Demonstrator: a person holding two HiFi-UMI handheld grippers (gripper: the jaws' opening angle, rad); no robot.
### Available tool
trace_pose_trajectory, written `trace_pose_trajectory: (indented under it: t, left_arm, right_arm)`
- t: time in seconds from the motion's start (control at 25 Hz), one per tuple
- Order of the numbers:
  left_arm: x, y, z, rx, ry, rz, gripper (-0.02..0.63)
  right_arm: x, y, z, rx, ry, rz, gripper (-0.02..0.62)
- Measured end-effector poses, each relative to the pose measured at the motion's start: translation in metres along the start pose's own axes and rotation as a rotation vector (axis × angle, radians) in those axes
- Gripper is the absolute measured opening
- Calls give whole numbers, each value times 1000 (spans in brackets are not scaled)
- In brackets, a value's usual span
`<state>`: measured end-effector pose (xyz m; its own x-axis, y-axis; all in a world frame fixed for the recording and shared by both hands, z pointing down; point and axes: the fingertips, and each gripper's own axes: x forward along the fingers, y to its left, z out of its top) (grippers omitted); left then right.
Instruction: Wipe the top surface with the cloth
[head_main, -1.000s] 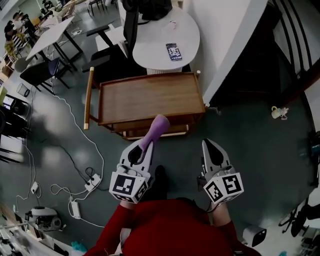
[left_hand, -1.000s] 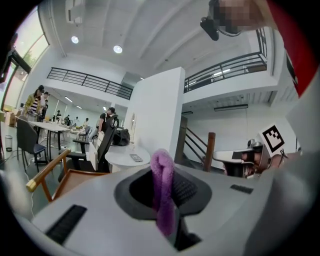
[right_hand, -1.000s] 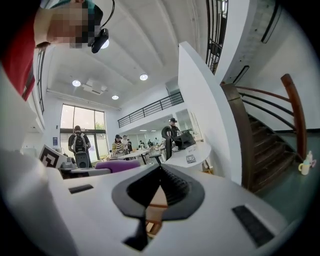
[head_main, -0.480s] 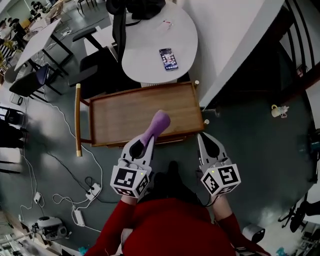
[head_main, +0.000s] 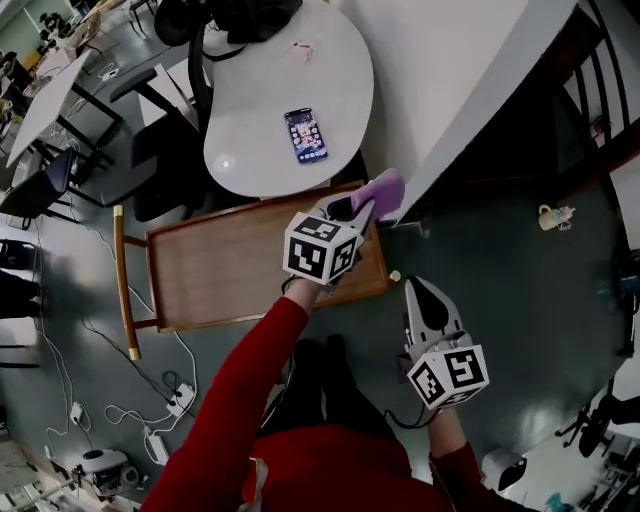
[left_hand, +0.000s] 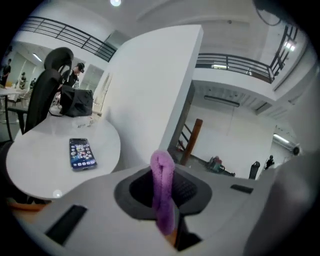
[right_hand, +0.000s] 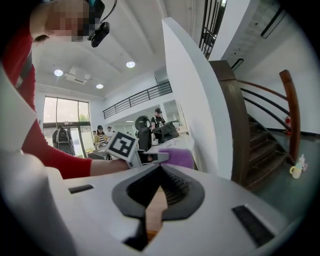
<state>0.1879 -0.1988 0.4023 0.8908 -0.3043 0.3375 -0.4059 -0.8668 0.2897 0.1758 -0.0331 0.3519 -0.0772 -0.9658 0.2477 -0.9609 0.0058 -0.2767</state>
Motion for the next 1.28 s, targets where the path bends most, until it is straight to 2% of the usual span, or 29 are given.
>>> trace_pose_trajectory:
  t: [0.24, 0.48, 0.6, 0.8, 0.88, 1.08, 1.28]
  left_arm:
    - [44, 33, -47, -28, 162, 128, 52]
    - [50, 71, -67, -104, 222, 251, 52]
    - [36, 93, -79, -129, 255, 302, 52]
    - [-18, 140, -103, -240, 256, 363, 54]
    - [-46, 165, -110, -267, 245, 413, 52]
    - [-134, 243, -120, -304, 206, 622, 54]
    - [-231, 319, -130, -300, 214, 848, 52]
  right_arm:
    - [6, -12, -12, 35, 42, -24, 12]
    - [31, -11, -24, 55, 101, 2, 12]
    - [47, -6, -29, 60, 125, 28, 12]
    - [81, 10, -33, 42, 167, 106, 12]
    - [96, 21, -35, 31, 182, 145, 12]
    - [127, 54, -45, -2, 224, 242, 12]
    - [147, 87, -58, -27, 272, 318, 12]
